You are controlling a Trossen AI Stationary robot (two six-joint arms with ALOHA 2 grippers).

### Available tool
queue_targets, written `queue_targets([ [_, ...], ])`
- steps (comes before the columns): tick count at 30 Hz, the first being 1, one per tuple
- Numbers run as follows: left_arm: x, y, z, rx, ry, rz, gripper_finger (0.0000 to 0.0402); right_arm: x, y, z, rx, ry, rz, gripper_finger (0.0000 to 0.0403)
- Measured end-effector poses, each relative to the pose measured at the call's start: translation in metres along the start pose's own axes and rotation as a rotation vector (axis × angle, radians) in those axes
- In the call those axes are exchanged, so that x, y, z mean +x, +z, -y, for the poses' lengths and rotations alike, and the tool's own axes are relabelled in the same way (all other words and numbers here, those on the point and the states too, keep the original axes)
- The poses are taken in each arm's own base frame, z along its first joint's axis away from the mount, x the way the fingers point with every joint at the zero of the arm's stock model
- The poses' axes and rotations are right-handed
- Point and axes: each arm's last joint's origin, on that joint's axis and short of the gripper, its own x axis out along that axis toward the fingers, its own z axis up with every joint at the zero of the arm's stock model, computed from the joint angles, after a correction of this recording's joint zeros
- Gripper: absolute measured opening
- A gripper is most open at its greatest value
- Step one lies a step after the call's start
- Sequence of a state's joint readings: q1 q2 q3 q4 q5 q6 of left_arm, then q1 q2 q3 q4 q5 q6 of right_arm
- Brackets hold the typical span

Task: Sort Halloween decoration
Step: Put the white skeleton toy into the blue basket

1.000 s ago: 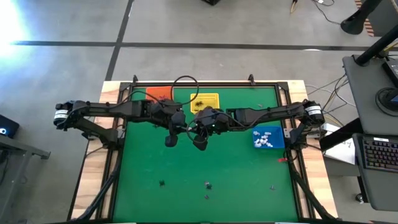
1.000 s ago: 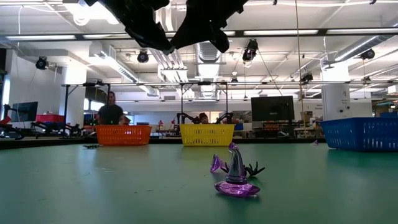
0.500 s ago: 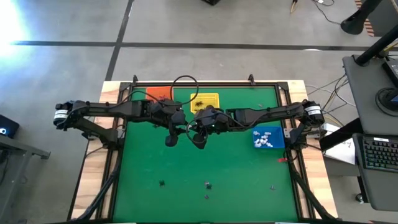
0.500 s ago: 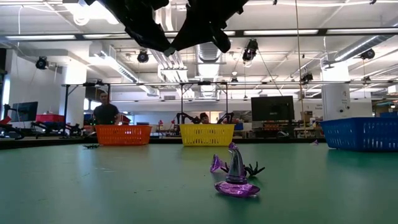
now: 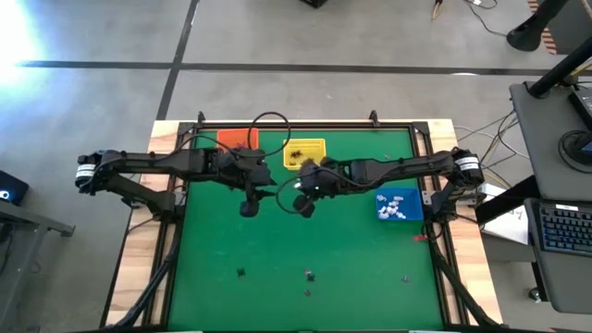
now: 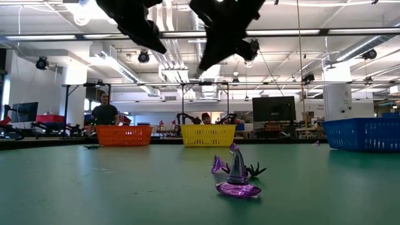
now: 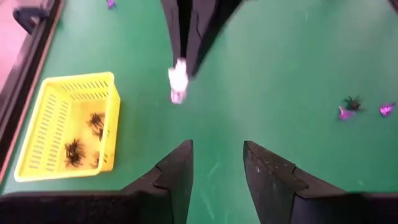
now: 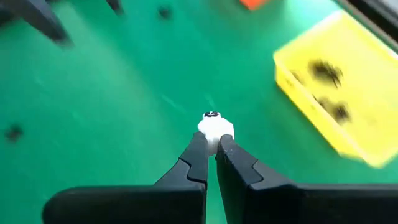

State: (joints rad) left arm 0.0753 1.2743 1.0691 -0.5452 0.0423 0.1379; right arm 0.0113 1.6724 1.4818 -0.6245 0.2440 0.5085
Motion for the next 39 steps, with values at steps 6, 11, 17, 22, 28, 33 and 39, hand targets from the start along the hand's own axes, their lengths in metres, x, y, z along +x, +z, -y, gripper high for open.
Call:
queue_targets([
  [6, 0.0, -0.005, 0.001, -0.003, -0.007, -0.056, 0.0123, -0.003, -0.016, 0.008, 0.024, -0.092, -0.156, 0.0009],
  [11, 0.0, -0.006, 0.001, -0.003, -0.005, -0.066, 0.0123, -0.007, -0.03, 0.016, 0.022, -0.182, -0.301, 0.0009],
  [17, 0.0, -0.008, 0.001, -0.004, -0.005, -0.08, 0.0123, -0.013, -0.04, 0.023, 0.048, -0.265, -0.407, 0.0009],
  [22, -0.001, -0.011, 0.001, 0.005, -0.009, -0.113, 0.0123, -0.021, -0.044, 0.026, 0.056, -0.3, -0.448, 0.0009],
  [28, -0.001, -0.013, 0.001, 0.004, -0.012, -0.14, 0.0123, -0.041, -0.047, 0.034, 0.09, -0.335, -0.474, 0.0009],
  [33, -0.001, -0.015, 0.002, 0.004, -0.014, -0.153, 0.0123, -0.065, -0.051, 0.043, 0.134, -0.352, -0.473, 0.0009],
  [39, -0.002, -0.015, 0.002, 0.003, -0.015, -0.161, 0.0123, -0.096, -0.062, 0.059, 0.25, -0.386, -0.462, 0.0009],
])
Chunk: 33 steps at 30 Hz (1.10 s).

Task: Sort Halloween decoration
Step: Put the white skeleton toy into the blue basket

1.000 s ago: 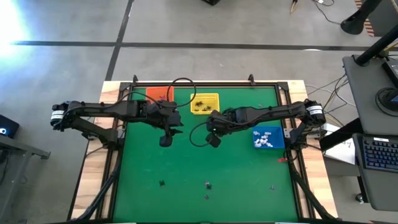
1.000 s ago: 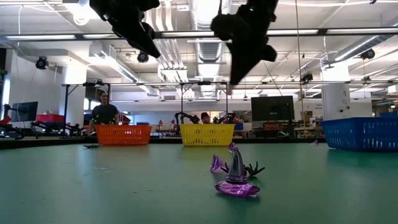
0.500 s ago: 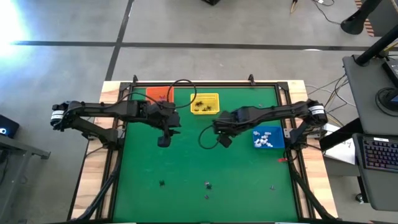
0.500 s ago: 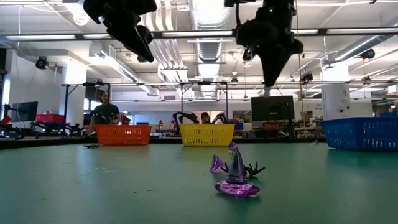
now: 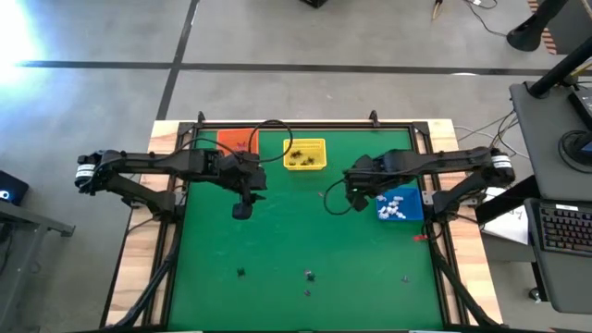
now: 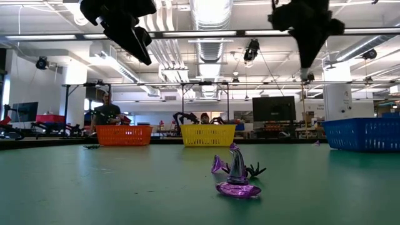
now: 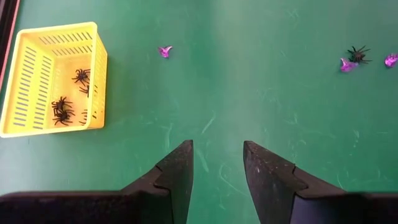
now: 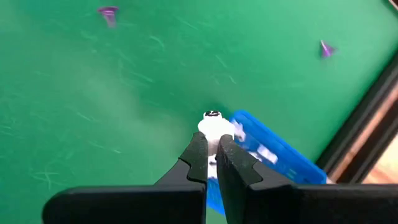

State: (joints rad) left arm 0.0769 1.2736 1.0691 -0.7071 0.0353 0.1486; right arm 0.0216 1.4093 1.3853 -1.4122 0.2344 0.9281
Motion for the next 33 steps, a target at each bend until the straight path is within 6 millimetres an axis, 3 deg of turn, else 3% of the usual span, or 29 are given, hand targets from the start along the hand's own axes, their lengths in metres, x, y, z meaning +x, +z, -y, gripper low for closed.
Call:
queue_targets([
  [5, 0.0, 0.0, 0.0, 0.009, -0.001, -0.001, 0.0123, -0.003, -0.018, 0.023, 0.108, 0.022, -0.021, 0.0009],
  [12, 0.0, 0.0, 0.0, 0.011, -0.001, -0.005, 0.0123, 0.01, -0.038, 0.043, 0.21, 0.016, -0.072, 0.0009],
  [21, 0.0, -0.001, 0.0, 0.011, -0.002, -0.008, 0.0123, 0.046, -0.053, 0.045, 0.209, 0.011, -0.176, 0.0009],
  [33, 0.0, -0.001, -0.001, 0.005, 0.027, -0.012, 0.0123, 0.066, -0.06, 0.045, 0.18, -0.019, -0.204, 0.0012],
])
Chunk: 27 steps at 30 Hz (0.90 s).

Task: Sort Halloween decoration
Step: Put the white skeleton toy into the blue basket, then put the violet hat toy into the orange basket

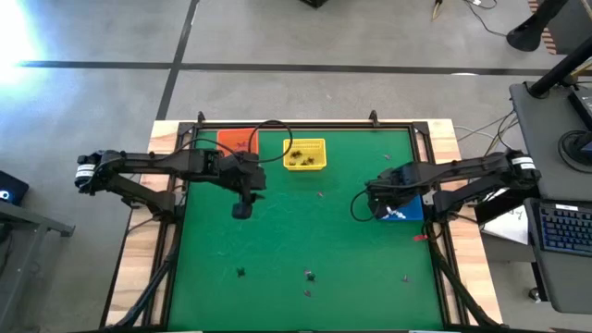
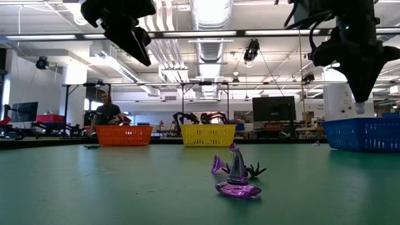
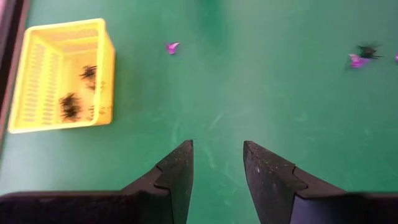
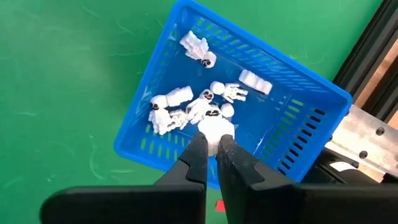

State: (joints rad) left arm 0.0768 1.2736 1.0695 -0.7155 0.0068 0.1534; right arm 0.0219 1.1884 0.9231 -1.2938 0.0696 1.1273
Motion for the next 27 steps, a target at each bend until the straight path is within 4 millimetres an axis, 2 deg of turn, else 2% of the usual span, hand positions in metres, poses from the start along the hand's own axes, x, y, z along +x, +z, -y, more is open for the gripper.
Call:
queue_targets([
  [8, 0.0, -0.001, -0.004, -0.004, 0.131, -0.024, 0.0123, 0.005, 0.002, -0.004, -0.029, -0.029, -0.013, 0.0068],
  [15, 0.0, -0.001, -0.005, -0.004, 0.174, -0.026, 0.0123, 0.006, 0.002, -0.005, 0.019, -0.032, -0.014, 0.0109],
  [21, -0.001, 0.003, -0.007, -0.01, 0.238, 0.009, 0.0127, -0.004, 0.005, -0.008, 0.025, 0.002, 0.007, 0.0118],
  [27, 0.009, 0.009, -0.008, -0.054, 0.239, 0.038, 0.0157, -0.019, 0.008, -0.013, 0.028, 0.049, 0.044, 0.0118],
])
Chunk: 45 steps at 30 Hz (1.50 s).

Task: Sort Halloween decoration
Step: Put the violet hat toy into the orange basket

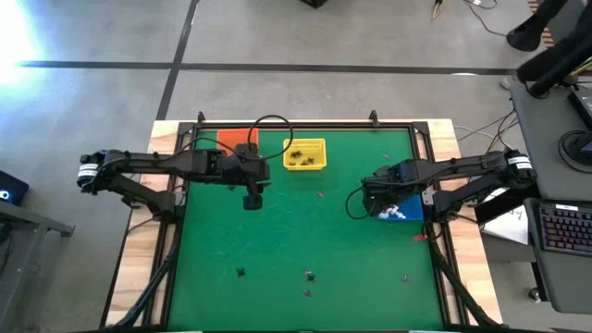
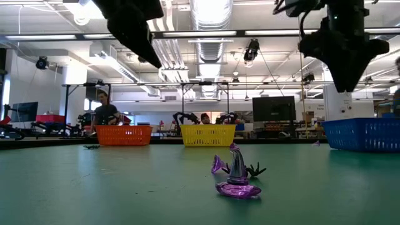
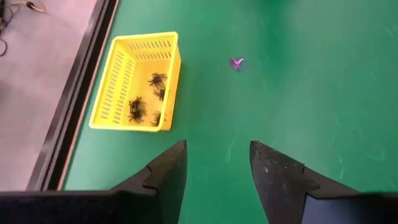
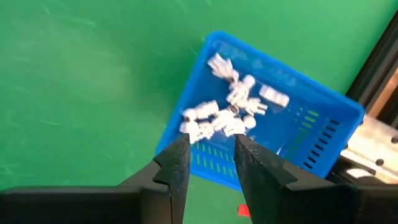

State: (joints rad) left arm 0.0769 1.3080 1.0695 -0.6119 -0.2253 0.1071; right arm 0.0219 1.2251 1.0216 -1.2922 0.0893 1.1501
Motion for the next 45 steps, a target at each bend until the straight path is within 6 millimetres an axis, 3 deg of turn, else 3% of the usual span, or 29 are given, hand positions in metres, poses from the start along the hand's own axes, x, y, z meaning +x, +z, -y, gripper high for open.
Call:
queue_targets([
  [5, 0.022, 0.002, 0.006, 0.056, -0.036, -0.028, 0.0181, -0.015, 0.005, -0.004, -0.049, 0.026, 0.084, 0.0118],
  [11, 0.052, 0.006, 0.012, 0.126, -0.037, -0.025, 0.0177, -0.038, 0.012, -0.008, -0.136, 0.054, 0.194, 0.0118],
  [26, 0.121, 0.062, 0.005, 0.208, -0.055, -0.143, 0.0166, -0.078, 0.02, -0.007, -0.241, 0.042, 0.365, 0.0118],
  [34, 0.158, 0.065, -0.007, 0.143, -0.13, -0.181, 0.0166, -0.093, 0.018, 0.006, -0.29, -0.052, 0.375, 0.0118],
  [45, 0.19, 0.059, -0.001, 0.153, -0.223, -0.209, 0.0166, -0.093, 0.017, 0.007, -0.378, -0.083, 0.386, 0.0118],
])
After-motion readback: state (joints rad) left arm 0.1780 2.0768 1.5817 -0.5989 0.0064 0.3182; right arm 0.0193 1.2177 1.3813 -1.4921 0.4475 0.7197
